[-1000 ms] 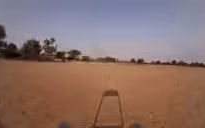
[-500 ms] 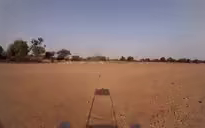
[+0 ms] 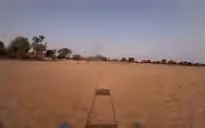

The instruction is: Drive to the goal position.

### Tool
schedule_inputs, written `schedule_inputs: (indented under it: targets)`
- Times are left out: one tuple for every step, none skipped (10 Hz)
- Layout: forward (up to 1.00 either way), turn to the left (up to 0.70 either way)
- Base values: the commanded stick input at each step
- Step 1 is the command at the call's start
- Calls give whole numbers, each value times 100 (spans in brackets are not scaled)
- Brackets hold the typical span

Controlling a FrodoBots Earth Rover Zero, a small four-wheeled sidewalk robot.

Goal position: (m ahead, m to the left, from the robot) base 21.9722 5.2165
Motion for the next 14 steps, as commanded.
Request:
schedule_inputs:
  targets:
    - [70,0]
    - [70,0]
    - [70,0]
    - [70,0]
    - [70,0]
    - [70,0]
    - [70,0]
    - [70,0]
    - [70,0]
    - [70,-2]
    - [70,-11]
    - [70,-35]
    - [70,-35]
    - [70,-6]
